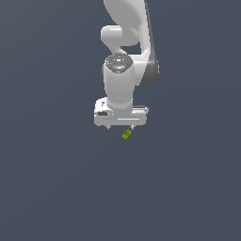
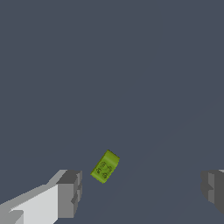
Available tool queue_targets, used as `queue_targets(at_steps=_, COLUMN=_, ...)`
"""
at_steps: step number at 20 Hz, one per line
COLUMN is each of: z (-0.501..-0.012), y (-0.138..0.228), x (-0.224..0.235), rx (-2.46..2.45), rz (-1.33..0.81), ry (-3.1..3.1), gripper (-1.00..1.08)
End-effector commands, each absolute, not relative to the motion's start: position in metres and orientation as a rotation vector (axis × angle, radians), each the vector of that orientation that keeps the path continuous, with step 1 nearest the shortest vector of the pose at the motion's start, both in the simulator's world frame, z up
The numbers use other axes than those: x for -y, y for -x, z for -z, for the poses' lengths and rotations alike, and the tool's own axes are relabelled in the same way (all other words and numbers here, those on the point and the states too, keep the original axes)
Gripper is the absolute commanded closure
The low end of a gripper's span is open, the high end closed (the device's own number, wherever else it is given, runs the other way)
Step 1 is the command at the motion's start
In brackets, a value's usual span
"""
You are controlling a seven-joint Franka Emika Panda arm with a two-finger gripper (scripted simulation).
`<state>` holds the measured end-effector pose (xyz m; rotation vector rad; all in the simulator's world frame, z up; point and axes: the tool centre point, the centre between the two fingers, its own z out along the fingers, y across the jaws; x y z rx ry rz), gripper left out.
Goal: Pick up the object and move it to a goal position.
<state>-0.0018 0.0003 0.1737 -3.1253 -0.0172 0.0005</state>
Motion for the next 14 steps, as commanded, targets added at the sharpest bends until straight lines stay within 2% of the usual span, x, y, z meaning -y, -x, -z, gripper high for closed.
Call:
queue_targets(at_steps=1, z=-0.174, y=0.002, x=0.000, rx=0.017, rz=-0.001, ry=3.125, gripper=-0.92)
queue_targets(at_steps=14, z=-0.170, y=0.005, x=0.029, rx=-0.046, rz=-0.028, ry=3.148, gripper=-0.92)
